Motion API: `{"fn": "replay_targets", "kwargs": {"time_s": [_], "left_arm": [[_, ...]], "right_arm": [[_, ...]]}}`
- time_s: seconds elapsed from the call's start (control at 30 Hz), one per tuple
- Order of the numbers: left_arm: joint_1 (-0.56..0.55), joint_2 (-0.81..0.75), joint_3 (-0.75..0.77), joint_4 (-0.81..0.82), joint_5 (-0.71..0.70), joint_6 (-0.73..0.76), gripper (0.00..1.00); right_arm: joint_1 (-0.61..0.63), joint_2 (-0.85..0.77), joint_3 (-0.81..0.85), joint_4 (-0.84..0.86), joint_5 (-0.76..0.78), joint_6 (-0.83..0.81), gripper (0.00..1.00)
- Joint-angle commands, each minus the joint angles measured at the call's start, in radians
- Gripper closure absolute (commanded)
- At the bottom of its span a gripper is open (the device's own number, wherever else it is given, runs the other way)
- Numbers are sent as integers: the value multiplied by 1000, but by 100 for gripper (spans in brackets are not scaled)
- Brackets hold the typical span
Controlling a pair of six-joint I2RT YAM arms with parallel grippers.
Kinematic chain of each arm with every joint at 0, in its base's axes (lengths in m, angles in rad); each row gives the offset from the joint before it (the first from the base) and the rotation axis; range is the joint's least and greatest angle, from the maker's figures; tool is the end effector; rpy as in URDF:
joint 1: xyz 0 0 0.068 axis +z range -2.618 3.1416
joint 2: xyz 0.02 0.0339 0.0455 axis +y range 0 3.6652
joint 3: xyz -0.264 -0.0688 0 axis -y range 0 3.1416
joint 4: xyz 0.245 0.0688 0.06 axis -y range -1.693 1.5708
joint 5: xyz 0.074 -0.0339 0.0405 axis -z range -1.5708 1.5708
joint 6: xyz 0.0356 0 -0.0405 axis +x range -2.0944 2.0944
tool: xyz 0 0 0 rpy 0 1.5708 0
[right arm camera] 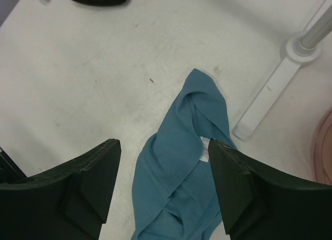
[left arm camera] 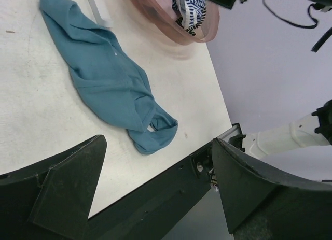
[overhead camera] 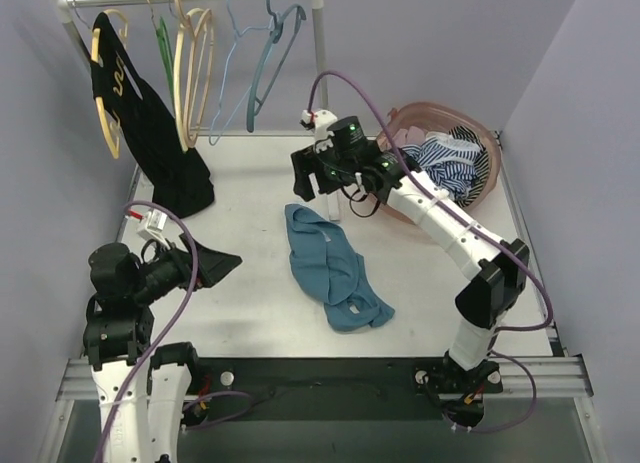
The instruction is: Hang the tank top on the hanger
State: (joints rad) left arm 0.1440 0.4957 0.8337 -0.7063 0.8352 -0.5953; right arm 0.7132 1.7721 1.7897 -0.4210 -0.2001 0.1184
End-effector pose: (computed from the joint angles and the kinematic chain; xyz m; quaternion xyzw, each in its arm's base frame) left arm 0.0932 -0.0132 0.3417 -0.0584 0.7857 -0.4417 0.4291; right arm 0.3106 0.2781 0.3937 -0.2959 0.7777 0.2977 0.4680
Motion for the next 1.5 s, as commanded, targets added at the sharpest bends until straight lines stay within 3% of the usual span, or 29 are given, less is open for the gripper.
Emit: {"fn": "replay_targets", "kwargs": {"time_s": [0.0,0.07,0.17,0.2,0.23,0.3,0.33,0.4,0.43,0.57,0.67,0.9,1.13,1.27,1.3,1.33,1.47], "left_arm": [[-47,30,-56,51,-77,45,7],[-98,93,-70,134,-125,19,8],[-312,240,-36,217,-283,11,8],[-402,282,16,232,-403,18,8],[-570,321,42,258,-462,38,8],[-760,434,102,271,-583,69,7],[-925,469,154,259,-691,103,7],[-1065,558,177,242,-783,126,7],[-1201,604,186,231,-876,140,8],[-1418,729,202,231,-1004,137,17],[-1475,875,283,186,-1038,118,28],[-1497,1156,432,198,-1082,178,34],[-1497,1394,576,159,-1096,216,35],[-1497,1442,605,143,-1102,215,40],[-1497,1442,604,151,-1104,215,45],[-1495,1442,601,149,-1102,215,60],[-1483,1381,584,137,-1119,192,96]], "right_arm": [[-128,-154,-106,44,-97,27,30],[-168,-249,-189,42,-200,26,30],[-239,-400,-369,41,-310,15,30],[-251,-440,-422,42,-321,12,26],[-288,-523,-509,42,-343,7,25],[-329,-607,-602,37,-378,9,21],[-384,-688,-677,31,-386,10,18],[-447,-769,-733,2,-412,-6,18],[-496,-840,-781,-15,-421,-26,18],[-624,-999,-887,-102,-436,-94,16],[-742,-1080,-972,-157,-473,-155,16],[-868,-1146,-1003,-236,-469,-367,20],[-940,-1142,-993,-234,-535,-365,20],[-949,-1159,-1012,-234,-561,-353,21],[-949,-1162,-1017,-236,-567,-359,21],[-949,-1165,-1018,-240,-571,-367,21],[-943,-1157,-1003,-277,-622,-433,23]]}}
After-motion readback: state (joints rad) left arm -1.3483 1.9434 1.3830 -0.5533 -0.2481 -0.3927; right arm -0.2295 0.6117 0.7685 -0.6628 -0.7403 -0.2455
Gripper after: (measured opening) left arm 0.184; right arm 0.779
